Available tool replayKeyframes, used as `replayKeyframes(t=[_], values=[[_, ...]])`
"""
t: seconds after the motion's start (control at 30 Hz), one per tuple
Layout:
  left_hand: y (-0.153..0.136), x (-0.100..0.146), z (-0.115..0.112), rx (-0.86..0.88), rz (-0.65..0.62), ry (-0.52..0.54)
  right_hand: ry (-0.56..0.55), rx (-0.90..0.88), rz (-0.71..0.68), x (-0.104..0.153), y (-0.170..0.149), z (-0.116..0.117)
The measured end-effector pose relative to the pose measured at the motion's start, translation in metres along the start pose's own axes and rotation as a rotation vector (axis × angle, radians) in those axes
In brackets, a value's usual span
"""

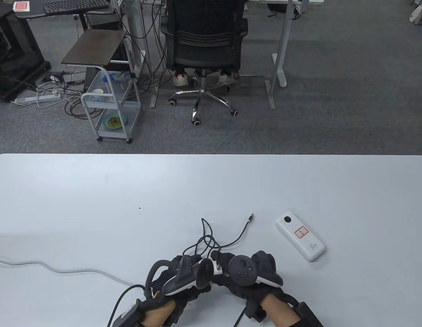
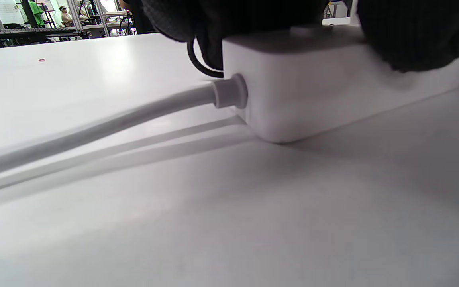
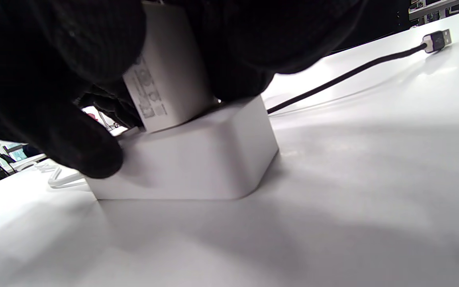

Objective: Unplug the charger and disconnect the battery pack

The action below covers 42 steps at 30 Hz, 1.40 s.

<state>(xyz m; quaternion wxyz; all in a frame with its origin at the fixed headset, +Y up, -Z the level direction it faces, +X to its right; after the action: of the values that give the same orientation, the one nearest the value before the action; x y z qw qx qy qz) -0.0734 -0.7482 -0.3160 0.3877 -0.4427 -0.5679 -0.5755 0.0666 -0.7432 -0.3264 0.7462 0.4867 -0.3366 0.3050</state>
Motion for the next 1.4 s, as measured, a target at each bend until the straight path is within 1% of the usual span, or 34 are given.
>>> replayKeyframes(t=[0.3, 0.4, 0.47, 0.53, 0.67, 0.77, 0.93, 1.0, 1.07, 1.17, 1.23, 1.3, 1.37, 1.4], values=[[-0.001, -0.001, 0.0, 0.009, 0.004, 0.001, -0.008, 0.042, -0.021, 0.0, 0.005, 0.002], [0.001, 0.0, 0.001, -0.005, 0.009, 0.0, -0.038, 0.119, -0.057, 0.003, 0.007, 0.004], [0.002, 0.0, 0.001, -0.015, 0.01, 0.003, -0.038, 0.152, -0.078, 0.003, 0.009, 0.005], [0.001, 0.0, 0.001, -0.013, 0.005, 0.003, -0.055, 0.174, -0.062, 0.003, 0.013, 0.004], [0.001, -0.001, 0.001, -0.009, 0.009, -0.003, -0.027, 0.153, -0.046, 0.0, 0.013, 0.003], [0.001, -0.001, 0.001, -0.008, 0.01, -0.001, -0.056, 0.214, -0.071, 0.002, 0.017, 0.006], [0.001, -0.001, 0.001, -0.01, 0.011, 0.002, -0.053, 0.294, -0.117, 0.005, 0.021, 0.007], [0.001, -0.001, 0.001, -0.012, 0.011, 0.002, -0.061, 0.244, -0.104, 0.004, 0.019, 0.006], [0.001, -0.001, 0.001, -0.015, 0.012, 0.0, -0.03, 0.203, -0.069, 0.002, 0.016, 0.004], [0.001, -0.001, 0.001, -0.008, 0.012, -0.004, -0.02, 0.161, -0.052, 0.0, 0.014, 0.003], [0.001, -0.001, 0.001, -0.01, 0.013, -0.004, -0.026, 0.173, -0.063, 0.002, 0.015, 0.004], [0.002, -0.001, 0.001, -0.014, 0.014, -0.003, -0.035, 0.243, -0.112, 0.004, 0.019, 0.005], [0.003, -0.001, 0.001, -0.025, 0.012, 0.003, -0.04, 0.299, -0.111, 0.004, 0.022, 0.005], [0.003, -0.001, 0.002, -0.027, 0.013, 0.001, -0.045, 0.278, -0.102, 0.004, 0.022, 0.005]])
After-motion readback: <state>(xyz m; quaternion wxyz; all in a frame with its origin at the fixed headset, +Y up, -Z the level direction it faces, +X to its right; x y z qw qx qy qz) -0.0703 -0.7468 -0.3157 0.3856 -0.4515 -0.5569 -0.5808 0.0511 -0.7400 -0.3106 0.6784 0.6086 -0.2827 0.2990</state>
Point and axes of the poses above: the tracker on the back of each hand, its own y axis roughly to the thumb side, its own x axis roughly from the fingertips to the wrist, z = x × y, the point moved 3 cm from there along -x, roughly from the wrist to the fingertips, and after that the axes turned 9 degrees about y, right-handed, at the moved point
